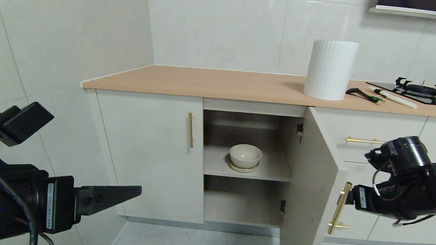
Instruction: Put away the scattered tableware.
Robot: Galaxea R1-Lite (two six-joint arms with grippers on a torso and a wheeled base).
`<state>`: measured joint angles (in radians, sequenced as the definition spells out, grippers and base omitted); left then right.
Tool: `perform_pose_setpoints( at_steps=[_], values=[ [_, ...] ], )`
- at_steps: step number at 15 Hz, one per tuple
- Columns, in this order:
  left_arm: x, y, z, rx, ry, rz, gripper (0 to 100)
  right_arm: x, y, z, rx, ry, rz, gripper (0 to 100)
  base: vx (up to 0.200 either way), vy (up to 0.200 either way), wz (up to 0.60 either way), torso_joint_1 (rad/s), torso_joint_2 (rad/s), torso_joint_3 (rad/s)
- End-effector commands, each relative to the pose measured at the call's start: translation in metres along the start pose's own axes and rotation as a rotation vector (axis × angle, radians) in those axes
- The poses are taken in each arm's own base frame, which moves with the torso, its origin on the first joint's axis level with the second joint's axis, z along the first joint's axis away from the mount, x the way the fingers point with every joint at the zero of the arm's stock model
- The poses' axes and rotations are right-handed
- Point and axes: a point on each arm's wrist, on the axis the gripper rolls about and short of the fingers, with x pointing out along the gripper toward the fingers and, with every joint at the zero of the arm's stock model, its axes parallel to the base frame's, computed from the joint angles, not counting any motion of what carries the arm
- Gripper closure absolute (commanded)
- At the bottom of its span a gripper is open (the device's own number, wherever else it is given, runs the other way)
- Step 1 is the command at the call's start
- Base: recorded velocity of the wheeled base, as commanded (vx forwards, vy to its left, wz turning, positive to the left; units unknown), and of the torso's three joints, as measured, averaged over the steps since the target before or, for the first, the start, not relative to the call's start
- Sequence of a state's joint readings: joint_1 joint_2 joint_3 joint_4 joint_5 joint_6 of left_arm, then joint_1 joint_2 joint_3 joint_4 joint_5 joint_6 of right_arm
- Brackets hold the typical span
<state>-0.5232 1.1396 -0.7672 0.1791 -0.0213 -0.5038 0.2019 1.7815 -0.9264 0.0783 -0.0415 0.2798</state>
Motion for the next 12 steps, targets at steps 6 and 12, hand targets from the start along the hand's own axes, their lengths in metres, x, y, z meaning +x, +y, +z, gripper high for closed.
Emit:
perform_pose_setpoints(
  at_steps=[6, 12],
  values=[
    [0.0, -0.001, 0.001, -0.001, -0.001, -0.003, 0, 0.026, 0.087, 0.014, -0.179, -0.021, 0.151, 0, 0.0, 0.0, 0.0, 0.0, 0.0, 0.0],
    [0.002, 0.0, -0.001, -0.001, 0.01, 0.003, 0, 0.067, 0.123, 0.003, -0.154, 0.052, 0.228, 0, 0.0, 0.0, 0.0, 0.0, 0.0, 0.0]
  ],
)
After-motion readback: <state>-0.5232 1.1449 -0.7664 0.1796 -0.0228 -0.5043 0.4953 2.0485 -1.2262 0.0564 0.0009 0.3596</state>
